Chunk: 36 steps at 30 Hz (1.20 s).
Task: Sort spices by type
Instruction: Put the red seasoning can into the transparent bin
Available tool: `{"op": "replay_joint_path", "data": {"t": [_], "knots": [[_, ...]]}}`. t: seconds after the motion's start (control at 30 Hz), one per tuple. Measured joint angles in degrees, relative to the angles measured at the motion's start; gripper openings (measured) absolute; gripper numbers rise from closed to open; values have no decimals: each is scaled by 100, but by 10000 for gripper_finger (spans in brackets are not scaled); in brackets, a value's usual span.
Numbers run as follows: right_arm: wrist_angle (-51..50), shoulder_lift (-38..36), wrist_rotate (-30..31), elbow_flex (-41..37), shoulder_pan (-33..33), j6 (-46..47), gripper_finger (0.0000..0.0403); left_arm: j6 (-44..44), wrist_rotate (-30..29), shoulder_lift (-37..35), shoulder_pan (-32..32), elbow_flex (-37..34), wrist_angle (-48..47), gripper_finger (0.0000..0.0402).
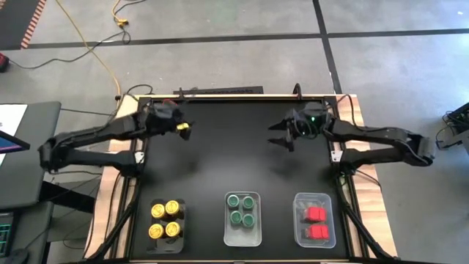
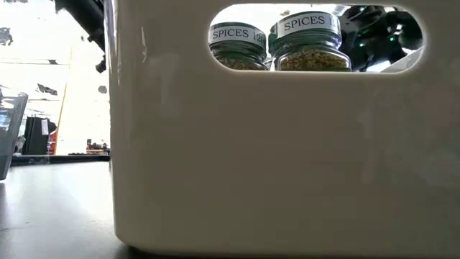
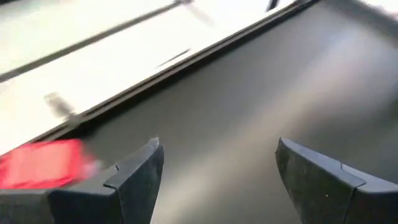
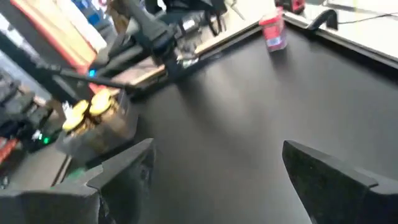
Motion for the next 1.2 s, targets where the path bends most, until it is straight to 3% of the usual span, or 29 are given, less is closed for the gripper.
{"op": "replay_joint_path", "data": {"t": [0.17,0.4,0.53,0.7,1.03,1.2], "knots": [[551,466,-74,4,-162,277,378,833,492,230,1284,622,-1277,297],[1212,1152,-81,2,-124,1050,378,2988,1786,1285,2782,1588,-1920,297],[1752,1434,-79,2,-85,1517,378,4705,1891,2138,3175,2096,-2340,297],[2131,1566,-75,2,-6,1676,378,6811,1840,3090,3131,2566,-3043,297],[2148,1557,-44,2,24,1609,378,6622,507,4104,2997,2732,-3825,297],[2148,1557,-35,2,26,1451,378,6625,470,3919,2887,2732,-3860,297]]}}
